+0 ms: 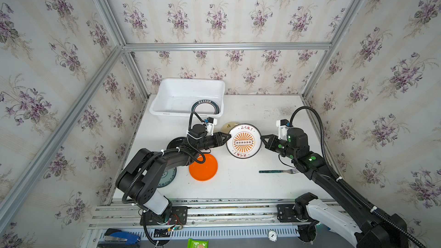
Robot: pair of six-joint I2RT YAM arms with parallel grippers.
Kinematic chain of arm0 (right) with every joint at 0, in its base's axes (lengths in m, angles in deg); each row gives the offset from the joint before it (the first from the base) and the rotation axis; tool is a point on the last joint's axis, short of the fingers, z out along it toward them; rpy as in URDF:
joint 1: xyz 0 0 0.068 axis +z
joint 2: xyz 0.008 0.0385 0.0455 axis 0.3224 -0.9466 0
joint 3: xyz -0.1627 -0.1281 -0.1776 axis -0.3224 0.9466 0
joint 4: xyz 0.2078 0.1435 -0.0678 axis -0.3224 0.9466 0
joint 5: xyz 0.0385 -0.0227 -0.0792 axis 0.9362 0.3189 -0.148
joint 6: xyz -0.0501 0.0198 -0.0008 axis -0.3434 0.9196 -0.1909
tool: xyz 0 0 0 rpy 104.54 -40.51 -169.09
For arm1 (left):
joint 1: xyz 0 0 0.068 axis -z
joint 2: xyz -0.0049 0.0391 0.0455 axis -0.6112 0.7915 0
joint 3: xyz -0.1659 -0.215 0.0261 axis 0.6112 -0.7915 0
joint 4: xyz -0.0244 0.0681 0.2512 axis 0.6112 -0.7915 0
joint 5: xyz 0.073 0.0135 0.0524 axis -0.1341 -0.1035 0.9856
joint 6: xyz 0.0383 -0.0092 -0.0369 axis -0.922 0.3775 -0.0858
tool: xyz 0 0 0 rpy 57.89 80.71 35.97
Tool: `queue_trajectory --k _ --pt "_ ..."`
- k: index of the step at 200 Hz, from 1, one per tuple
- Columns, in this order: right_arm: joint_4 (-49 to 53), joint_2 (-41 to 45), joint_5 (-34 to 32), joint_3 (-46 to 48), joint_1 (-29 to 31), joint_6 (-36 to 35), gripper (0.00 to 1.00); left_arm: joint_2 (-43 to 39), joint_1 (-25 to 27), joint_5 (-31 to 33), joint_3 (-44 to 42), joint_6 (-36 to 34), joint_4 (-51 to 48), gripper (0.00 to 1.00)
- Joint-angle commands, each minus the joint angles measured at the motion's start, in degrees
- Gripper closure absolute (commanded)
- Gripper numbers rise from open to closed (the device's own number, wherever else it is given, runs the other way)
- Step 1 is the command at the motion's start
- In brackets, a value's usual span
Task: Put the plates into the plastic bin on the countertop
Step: 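Carry the upright sunburst plate with the right gripper toward the left gripper, then grasp the sunburst plate rim with the left gripper while the right gripper opens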
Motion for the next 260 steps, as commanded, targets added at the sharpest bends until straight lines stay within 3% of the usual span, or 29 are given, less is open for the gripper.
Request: queue_trajectory --k 1,48,77,91,116,143,169,260 --pt "-4.41 0.32 1.24 -0.18 -0.09 1.01 1.0 1.06 0.08 -1.68 0.8 1.42 3.19 0.69" --pt "-3.63 -0.2 1.34 -0.31 -0.27 0.98 1.0 3.65 0.17 -3.38 0.77 4.26 6.66 0.87" --pt "-3.19 -0.73 1.47 -0.6 -0.3 1.44 1.0 4.0 0.19 -3.49 0.77 4.58 7.03 0.93" --pt "-3.19 -0.73 1.78 -0.73 -0.21 1.35 0.92 4.01 0.25 -3.45 0.81 4.63 7.04 0.97" --pt "-3.2 -0.09 1.53 -0.73 -0.23 1.31 0.66 4.01 0.24 -3.51 0.98 4.75 7.03 0.99" --pt "-2.94 0.63 0.86 -0.4 -0.36 1.0 0.47 4.1 0.24 -3.59 1.12 4.83 7.03 1.0" --pt "-2.61 0.6 0.83 -0.23 -0.46 0.91 0.38 4.01 0.21 -3.51 1.2 4.91 7.03 1.0" --pt "-1.28 -3.1 1.75 -4.62 -1.83 -1.4 0.26 3.82 0.17 -3.3 4.91 4.31 3.38 1.0"
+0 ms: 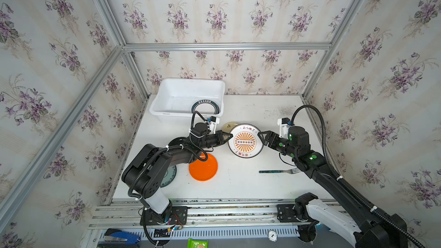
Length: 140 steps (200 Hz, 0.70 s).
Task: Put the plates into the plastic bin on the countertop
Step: 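Grasp the sunburst plate rim with the left gripper while the right gripper opens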
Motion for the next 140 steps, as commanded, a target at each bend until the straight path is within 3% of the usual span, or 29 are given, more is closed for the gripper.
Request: queue_trajectory --k 1,48,80,140 --pt "-1.33 -1.62 1.61 -2.48 -0.3 -1.13 0.26 0.27 -0.07 -0.46 1.63 -0.35 0.65 1.0" --pt "-2.14 -3.83 3.74 -4.19 -0.99 0.05 0.13 -1.15 -0.15 0.1 3.53 -1.5 -2.56 1.0" --pt "-5.32 -4.87 8.69 -3.61 -2.02 3.21 0.11 -4.31 -0.58 1.37 4.92 -4.6 -8.32 1.0" --pt "-6.27 -0.75 11.88 -0.41 -5.65 4.35 0.11 -9.66 -4.03 4.24 7.55 -8.78 -15.92 1.0"
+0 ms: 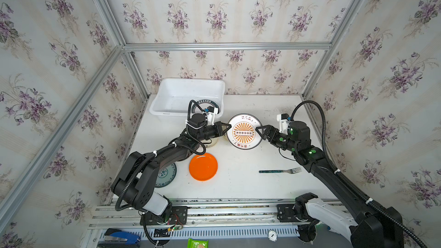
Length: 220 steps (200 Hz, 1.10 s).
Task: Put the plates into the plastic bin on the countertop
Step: 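Grasp the sunburst plate rim with the left gripper while the right gripper opens, then carry the sunburst plate with the left gripper over the bin while right gripper withdraws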
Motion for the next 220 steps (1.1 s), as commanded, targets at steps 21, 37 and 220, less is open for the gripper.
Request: queue_trajectory --k 21,37,220 --pt "-1.99 2.78 2.65 1.16 -2.81 -0.23 0.1 -3.22 -4.12 2.26 1.11 -2.31 -2.72 1.0" --pt "-2.3 3.58 2.17 2.2 -3.4 -0.84 0.1 -4.33 -6.68 2.55 2.83 -3.29 -5.13 1.0" --pt "-2.91 -7.56 0.87 -4.0 -6.39 -10.27 0.11 7.52 -22.25 25.82 33.34 -23.05 -32.56 0.99"
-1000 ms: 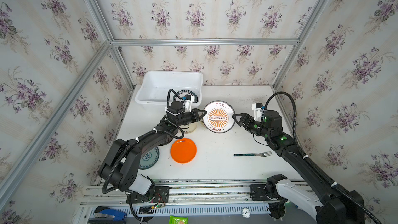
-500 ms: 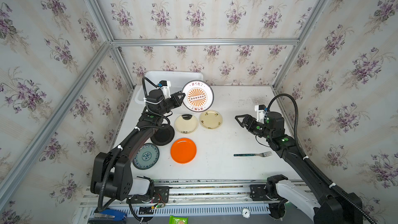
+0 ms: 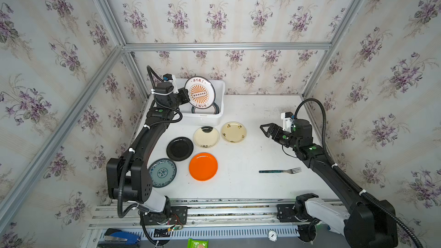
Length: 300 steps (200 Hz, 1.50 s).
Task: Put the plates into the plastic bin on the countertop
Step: 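Carry the sunburst plate with the left gripper over the bin while right gripper withdraws, then lower the sunburst plate into the bin and open the left gripper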
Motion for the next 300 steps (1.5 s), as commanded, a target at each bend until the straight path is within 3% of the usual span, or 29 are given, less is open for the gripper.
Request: queue_trajectory --k 1,124,263,276,300 --pt "-1.01 -1.44 0.29 -2.47 -0.4 -3.03 0.11 3.43 -0.29 2.78 3.29 -2.09 -2.58 0.99" --pt "-0.77 -7.41 1.51 -5.74 -1.46 -3.57 0.11 24.53 -0.6 -6.45 19.22 0.64 -10.34 0.98" --pt "-1.18 -13.97 5.76 -7.91 -3.93 0.51 0.14 30.6 0.01 -11.61 21.71 -0.33 -13.81 0.91" --pt "-1.43 -14.64 6.55 -8.1 -4.42 0.89 0.15 31.26 0.1 -11.71 22.1 -0.64 -14.56 0.86" --pt "-1.63 -15.56 7.61 -8.51 -5.12 1.52 0.16 32.0 0.45 -10.58 23.56 -3.16 -17.29 0.67"
